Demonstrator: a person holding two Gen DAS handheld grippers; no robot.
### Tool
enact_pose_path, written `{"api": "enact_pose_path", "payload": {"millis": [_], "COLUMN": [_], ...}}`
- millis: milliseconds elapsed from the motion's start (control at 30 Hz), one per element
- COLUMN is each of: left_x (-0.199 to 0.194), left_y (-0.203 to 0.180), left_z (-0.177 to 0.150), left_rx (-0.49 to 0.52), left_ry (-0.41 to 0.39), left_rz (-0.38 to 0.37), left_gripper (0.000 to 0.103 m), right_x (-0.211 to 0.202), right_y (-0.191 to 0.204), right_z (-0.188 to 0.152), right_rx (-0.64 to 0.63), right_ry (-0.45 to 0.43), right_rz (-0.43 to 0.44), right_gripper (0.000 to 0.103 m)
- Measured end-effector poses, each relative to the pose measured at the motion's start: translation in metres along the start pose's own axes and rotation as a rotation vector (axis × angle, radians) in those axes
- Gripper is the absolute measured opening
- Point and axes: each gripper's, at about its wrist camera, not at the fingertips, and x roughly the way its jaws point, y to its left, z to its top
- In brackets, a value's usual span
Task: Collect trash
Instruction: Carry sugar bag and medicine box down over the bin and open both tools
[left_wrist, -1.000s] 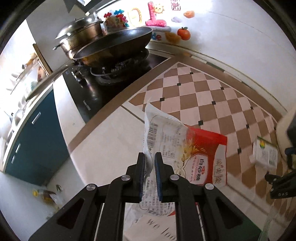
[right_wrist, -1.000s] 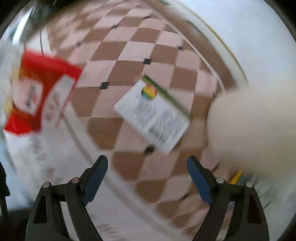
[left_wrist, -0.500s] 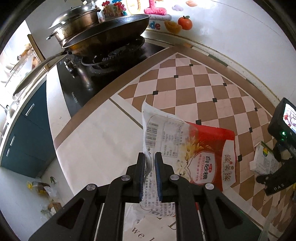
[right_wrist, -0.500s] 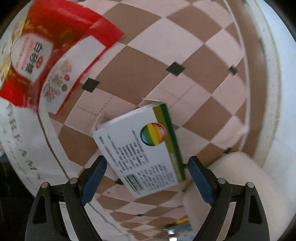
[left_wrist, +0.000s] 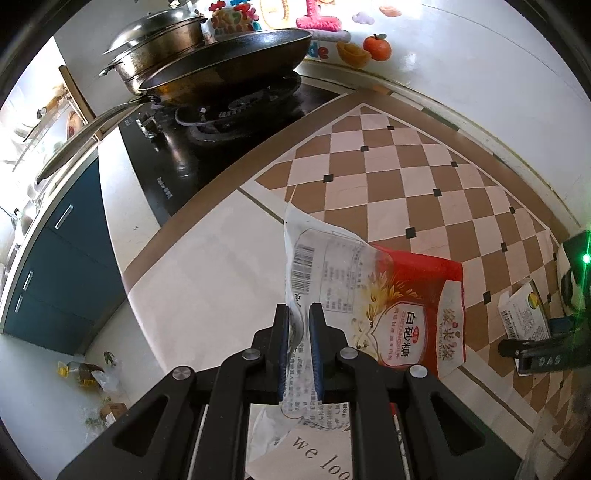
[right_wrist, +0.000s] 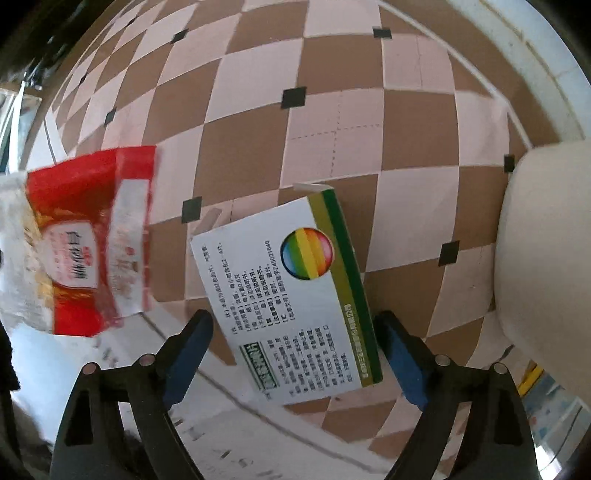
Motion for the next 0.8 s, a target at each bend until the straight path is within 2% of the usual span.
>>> {"api": "enact_pose_path", "payload": {"millis": [133,167,200,233,367,433,500,567,800], "left_x": [-0.004,-0.005,-0.006,-0.007,-0.011,-0.014,-0.02,-0.029,-0.082], "left_y": [0.004,0.005,0.006,0.007,0.011,0.013,0.017,0.02,0.045], "left_z": [0.0,-0.001,-0.001,-0.002,-0.005,-0.007,-0.009,-0.01,-0.013], "left_rx": [-0.009,-0.01,-0.012,-0.014,-0.016,-0.018,-0.019,-0.015,0.009], "left_ry": [-0.007,-0.008,-0.01,-0.01,-0.015,-0.016,-0.022,-0.035,-0.126], "left_rz": [0.002,0.002,0.002,0.001,0.001,0.0,-0.008,-0.017,-0.037], "left_gripper": [0.008,0.008,0.008,0.008,0.008,0.008,0.008,0.007,0.007], "right_x": [-0.003,-0.005,-0.008,-0.01,-0.022,-0.026,-0.029,-0.03,-0.046], "right_y": [0.007,0.006,0.006,0.007,0.003,0.002,-0.03,-0.031,-0.053], "right_z": [-0.017,-0.02,-0.02,-0.035,-0.055,-0.064,-0.083,-0.098,-0.136], "right_rx": [-0.014,0.004,0.016,0.03,0.111,0.142,0.168,0.186,0.256], "right_ry": [-0.115,-0.15,-0.175,-0.203,-0.286,-0.312,-0.325,-0.334,-0.402], "right_rz": [-0.051,-0.052,-0.059,-0.064,-0.042,-0.039,-0.021,-0.007,0.082], "right_gripper": [0.094,0.089,0.08,0.077,0.077,0.076,0.076,0.076,0.075]}}
